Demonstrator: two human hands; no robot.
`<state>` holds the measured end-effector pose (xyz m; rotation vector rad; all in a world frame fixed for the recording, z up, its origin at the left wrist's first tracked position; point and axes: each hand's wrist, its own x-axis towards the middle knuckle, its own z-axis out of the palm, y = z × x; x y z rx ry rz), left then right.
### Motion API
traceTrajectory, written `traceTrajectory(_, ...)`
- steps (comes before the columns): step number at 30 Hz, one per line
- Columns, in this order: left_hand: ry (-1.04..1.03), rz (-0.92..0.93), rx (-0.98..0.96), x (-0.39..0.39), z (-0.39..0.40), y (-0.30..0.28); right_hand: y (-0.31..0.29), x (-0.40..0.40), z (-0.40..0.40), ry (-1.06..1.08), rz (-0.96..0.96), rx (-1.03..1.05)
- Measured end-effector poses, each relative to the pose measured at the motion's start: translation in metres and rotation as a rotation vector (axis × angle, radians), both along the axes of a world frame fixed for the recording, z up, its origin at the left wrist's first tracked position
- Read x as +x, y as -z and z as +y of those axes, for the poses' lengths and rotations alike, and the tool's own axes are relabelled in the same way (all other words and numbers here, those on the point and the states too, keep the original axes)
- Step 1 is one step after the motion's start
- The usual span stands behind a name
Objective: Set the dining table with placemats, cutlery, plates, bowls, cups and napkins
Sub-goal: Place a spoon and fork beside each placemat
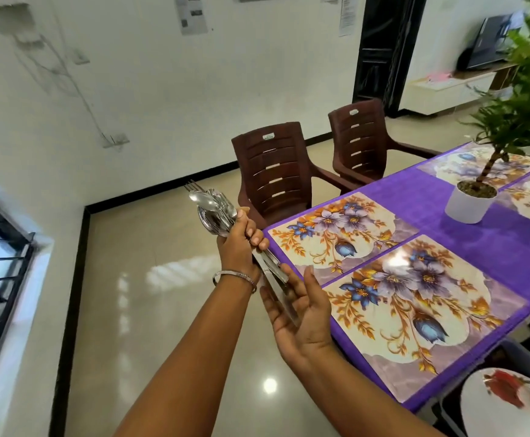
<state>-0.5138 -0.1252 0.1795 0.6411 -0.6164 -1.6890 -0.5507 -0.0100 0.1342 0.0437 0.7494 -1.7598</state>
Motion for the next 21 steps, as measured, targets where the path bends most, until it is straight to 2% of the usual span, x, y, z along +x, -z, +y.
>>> traceTrajectory(5,0.132,-0.069,0.018,-0.039,0.016,0.001,-0.008,-0.049,-0.026,0.124,0.003,0.127)
traceTrajectory(11,0.324,-0.138,-0.004,-0.099,0.032,0.003,-0.003,-0.105,-0.044,0.214,0.059,0.171)
traceTrajectory(13,0.386,-0.126,0.007,-0.117,0.032,0.004,0.003,-0.122,-0.049,0.196,0.149,0.237)
traceTrajectory(17,0.386,-0.238,0.013,-0.15,0.024,0.015,0.013,-0.154,-0.054,0.15,0.404,0.309)
traceTrajectory(21,0.362,-0.211,0.151,-0.168,0.01,0.041,0.017,-0.182,-0.035,0.113,0.698,0.202)
